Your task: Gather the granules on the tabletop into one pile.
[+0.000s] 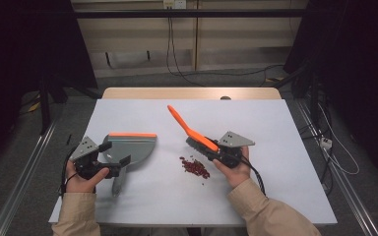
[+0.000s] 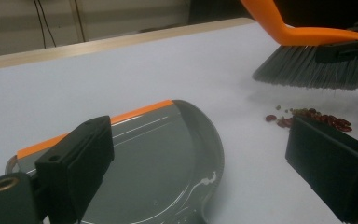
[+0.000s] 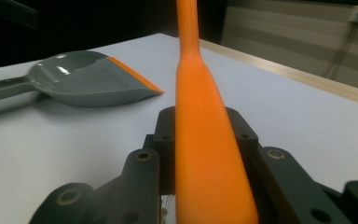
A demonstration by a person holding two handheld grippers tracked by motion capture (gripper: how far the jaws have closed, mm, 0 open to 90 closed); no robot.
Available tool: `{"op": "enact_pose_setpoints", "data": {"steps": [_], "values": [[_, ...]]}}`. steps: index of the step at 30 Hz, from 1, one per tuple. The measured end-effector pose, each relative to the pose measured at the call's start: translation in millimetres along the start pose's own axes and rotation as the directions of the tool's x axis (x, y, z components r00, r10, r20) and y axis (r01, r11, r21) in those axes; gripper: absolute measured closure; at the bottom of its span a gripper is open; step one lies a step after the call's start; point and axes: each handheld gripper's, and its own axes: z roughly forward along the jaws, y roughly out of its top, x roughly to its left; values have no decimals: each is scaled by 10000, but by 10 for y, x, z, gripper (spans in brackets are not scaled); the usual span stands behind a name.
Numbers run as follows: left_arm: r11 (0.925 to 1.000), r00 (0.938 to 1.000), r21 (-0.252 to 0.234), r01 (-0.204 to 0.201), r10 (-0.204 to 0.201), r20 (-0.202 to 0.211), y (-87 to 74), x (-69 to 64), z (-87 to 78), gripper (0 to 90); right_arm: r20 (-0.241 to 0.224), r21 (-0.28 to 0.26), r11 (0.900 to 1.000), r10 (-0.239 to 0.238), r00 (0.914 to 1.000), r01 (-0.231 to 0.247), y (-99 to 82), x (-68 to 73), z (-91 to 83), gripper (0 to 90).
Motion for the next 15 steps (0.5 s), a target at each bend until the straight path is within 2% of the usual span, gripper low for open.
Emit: {"op": "enact_pose_setpoints", "data": {"steps": [2,4,8,14,15], "values": [[10000,10000,12,39,-39,-38,-5,10,-5,75,-575,23,10000,-88,9983,90,2,-85,55,714],[10000,10000,17,31,-31,-66,-7,18,-8,76,-1085,58,9990,-426,9932,435,8,-157,109,715],[10000,10000,58,55,-55,-75,-14,22,-2,75,-2259,-30,9975,-688,9717,699,0,-263,214,714],[9998,9999,155,93,-91,-91,-30,34,8,75,-3284,-240,9955,-943,9398,914,-28,-367,351,714],[9998,9999,151,105,-104,-83,-31,34,10,75,-3319,-214,9946,-1025,9377,1012,-30,-374,373,714]]}}
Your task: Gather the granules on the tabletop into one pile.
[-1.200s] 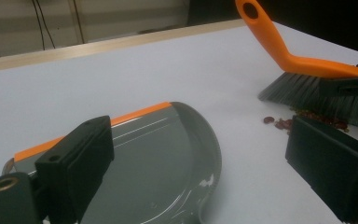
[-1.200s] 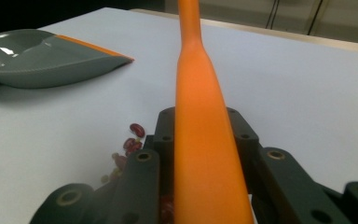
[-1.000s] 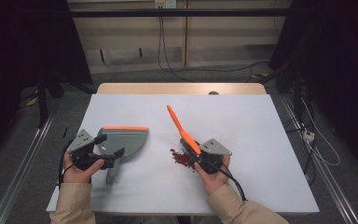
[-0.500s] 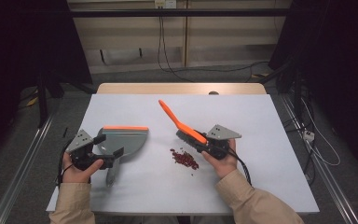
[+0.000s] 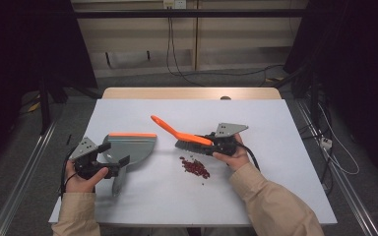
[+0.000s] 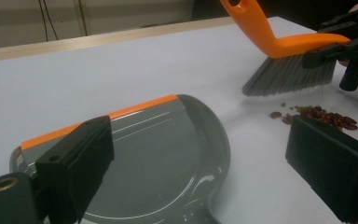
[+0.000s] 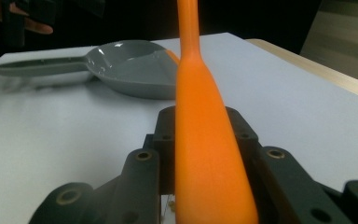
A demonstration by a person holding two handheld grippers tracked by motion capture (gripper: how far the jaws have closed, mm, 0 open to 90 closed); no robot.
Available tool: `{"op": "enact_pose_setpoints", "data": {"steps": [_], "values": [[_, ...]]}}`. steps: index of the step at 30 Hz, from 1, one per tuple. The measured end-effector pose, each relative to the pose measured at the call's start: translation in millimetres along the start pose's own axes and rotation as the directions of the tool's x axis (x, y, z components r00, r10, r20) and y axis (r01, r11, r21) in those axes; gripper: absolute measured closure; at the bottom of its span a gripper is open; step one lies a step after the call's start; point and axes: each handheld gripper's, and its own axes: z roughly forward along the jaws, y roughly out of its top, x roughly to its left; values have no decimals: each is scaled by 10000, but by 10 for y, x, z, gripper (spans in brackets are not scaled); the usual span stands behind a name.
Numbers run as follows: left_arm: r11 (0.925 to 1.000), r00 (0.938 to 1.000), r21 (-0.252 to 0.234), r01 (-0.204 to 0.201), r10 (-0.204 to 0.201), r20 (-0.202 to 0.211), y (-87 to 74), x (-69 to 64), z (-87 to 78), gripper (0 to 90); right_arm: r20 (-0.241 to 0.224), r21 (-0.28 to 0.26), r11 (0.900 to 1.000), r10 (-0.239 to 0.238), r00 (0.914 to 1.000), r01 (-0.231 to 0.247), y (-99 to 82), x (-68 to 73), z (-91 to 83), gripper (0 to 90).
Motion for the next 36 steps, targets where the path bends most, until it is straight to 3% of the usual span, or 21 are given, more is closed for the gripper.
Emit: {"op": "enact_pose_setpoints", "data": {"steps": [7,15,21,23,27,31,36], "values": [[10000,10000,-18,85,-85,-38,-9,20,-7,75,-1139,454,9965,-640,9914,696,-65,5,95,714],[10000,10000,8,38,-38,-27,-9,11,-9,75,-1766,553,9929,-938,9798,1051,-78,38,43,714],[10000,10000,-2,51,-51,-74,-12,11,-9,75,-1688,467,9925,-1034,9802,1128,-67,108,-18,715],[10000,10000,-12,36,-36,-73,-10,10,-10,76,-1865,269,9947,-922,9781,989,-53,120,-34,715],[10000,9999,-18,51,-51,-93,-11,14,-13,76,-1719,-103,9941,-1079,9792,1078,31,139,-66,715],[10000,9999,3,63,-63,-86,-13,12,-6,76,-1461,-182,9937,-1120,9829,1105,50,43,-82,715],[10000,9999,-2,65,-65,-94,-14,15,-5,75,-1005,15,9964,-845,9913,851,-58,-114,-46,714]]}}
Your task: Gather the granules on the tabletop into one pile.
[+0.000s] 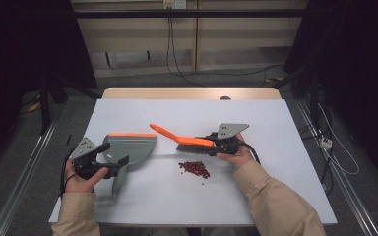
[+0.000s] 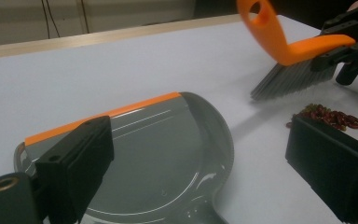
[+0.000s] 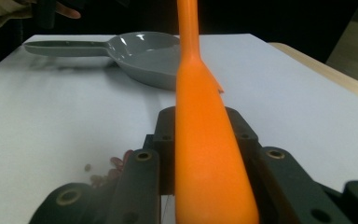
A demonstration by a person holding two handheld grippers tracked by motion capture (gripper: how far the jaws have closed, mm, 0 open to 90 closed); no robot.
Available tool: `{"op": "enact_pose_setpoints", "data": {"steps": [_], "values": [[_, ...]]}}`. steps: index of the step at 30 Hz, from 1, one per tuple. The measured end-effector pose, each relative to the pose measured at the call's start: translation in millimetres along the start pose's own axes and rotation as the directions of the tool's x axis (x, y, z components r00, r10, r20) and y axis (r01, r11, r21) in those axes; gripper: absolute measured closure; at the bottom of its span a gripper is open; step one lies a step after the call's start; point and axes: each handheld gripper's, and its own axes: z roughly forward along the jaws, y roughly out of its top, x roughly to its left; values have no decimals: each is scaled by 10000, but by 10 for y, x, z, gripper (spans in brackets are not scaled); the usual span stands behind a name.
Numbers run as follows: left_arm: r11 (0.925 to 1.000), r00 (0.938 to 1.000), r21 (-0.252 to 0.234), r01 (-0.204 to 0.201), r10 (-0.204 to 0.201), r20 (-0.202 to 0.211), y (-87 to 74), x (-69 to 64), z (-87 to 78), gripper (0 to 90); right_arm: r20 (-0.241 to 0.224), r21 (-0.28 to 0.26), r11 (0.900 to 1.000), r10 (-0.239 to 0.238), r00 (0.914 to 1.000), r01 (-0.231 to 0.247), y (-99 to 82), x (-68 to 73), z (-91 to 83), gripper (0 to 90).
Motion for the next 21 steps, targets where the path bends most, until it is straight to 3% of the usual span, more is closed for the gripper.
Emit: {"op": "enact_pose_setpoints", "data": {"steps": [4,7,9,10,13,17,21], "values": [[10000,10000,22,-44,44,-9,-1,5,0,75,-54,419,9990,-136,9999,138,-41,32,9,715],[10000,10000,14,-35,35,-1,2,1,-5,75,-205,445,9988,-206,9996,215,-17,93,1,715],[10000,10000,-21,-40,40,-2,4,0,-10,75,-335,305,9995,-106,9994,116,-9,126,-14,714],[10000,10000,-23,-45,45,-6,4,1,-12,75,-148,322,9992,-222,9996,227,5,145,-28,714],[10000,10000,19,-58,58,-16,1,4,-14,75,-290,-137,9999,-49,9996,45,76,226,-91,714],[10000,10000,-37,-19,19,-19,2,0,-20,75,-982,-556,9983,121,9951,-176,173,464,-162,714],[10000,10000,-2,19,-19,-52,-4,8,-21,76,-1743,-591,9969,409,9838,-519,109,724,-177,714]]}}
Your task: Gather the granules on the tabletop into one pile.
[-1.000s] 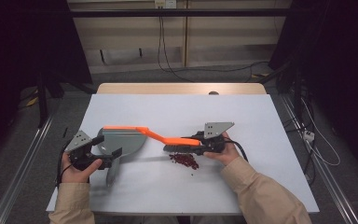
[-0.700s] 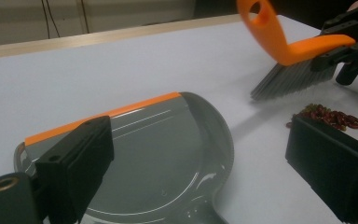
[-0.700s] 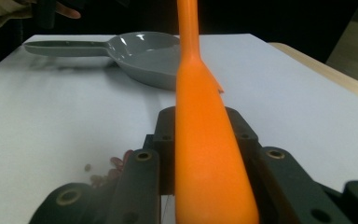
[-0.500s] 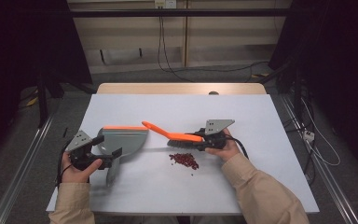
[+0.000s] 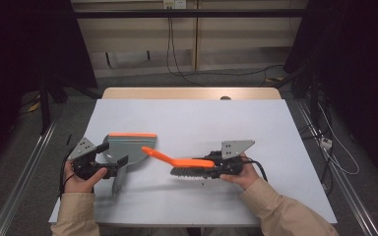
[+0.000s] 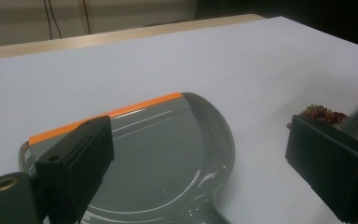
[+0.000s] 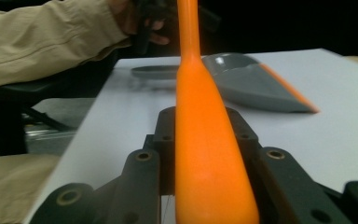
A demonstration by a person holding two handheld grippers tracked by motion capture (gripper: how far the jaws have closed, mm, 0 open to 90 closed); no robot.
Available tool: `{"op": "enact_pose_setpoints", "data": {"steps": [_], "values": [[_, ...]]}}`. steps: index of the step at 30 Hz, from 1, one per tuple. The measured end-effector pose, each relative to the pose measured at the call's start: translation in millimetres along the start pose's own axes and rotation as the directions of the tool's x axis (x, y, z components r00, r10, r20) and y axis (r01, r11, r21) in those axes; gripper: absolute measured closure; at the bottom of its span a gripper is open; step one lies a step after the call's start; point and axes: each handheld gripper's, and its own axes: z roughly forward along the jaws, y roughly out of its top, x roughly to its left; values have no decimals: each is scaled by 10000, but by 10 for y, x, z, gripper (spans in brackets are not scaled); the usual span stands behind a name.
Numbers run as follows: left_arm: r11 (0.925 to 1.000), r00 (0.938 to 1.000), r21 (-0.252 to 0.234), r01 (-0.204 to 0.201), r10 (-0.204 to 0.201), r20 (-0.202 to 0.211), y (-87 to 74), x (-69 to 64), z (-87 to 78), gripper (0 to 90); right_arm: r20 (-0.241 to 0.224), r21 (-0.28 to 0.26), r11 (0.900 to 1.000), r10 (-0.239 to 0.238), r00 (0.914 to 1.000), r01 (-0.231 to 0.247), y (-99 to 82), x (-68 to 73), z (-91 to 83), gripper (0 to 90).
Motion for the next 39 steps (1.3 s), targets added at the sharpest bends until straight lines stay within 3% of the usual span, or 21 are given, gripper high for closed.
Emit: {"op": "enact_pose_setpoints", "data": {"steps": [5,7,15,18,23,28,31,34,39], "values": [[10000,10000,-14,22,-22,-9,-2,5,-3,75,-379,583,9976,403,9985,-380,-155,66,69,715],[10000,10000,-45,63,-63,-26,-3,6,-9,76,-418,694,9972,304,9987,-275,-153,55,84,715],[10000,10000,-45,66,-66,-4,-8,8,-7,75,294,688,9973,233,9993,-253,-151,-141,66,715],[10000,10000,-42,53,-53,-4,-9,6,-8,75,308,294,9985,451,9985,-460,-138,-202,43,715],[10000,10000,20,7,-7,-45,-15,8,-19,75,-104,311,9992,248,9996,-245,-57,-69,-42,715],[10000,10000,26,-7,7,-11,-16,-4,-25,76,-310,406,9985,380,9988,-368,-100,117,-278,715],[10000,10000,30,0,0,5,-13,-19,-16,75,-188,678,9967,454,9988,-440,-161,185,-451,715],[10000,10000,73,-55,55,11,-9,-31,-6,76,234,1050,9937,380,9990,-403,-232,194,-568,715],[10000,10000,68,-73,73,28,-8,-46,-1,75,939,765,9952,542,9941,-615,-261,48,-603,715]]}}
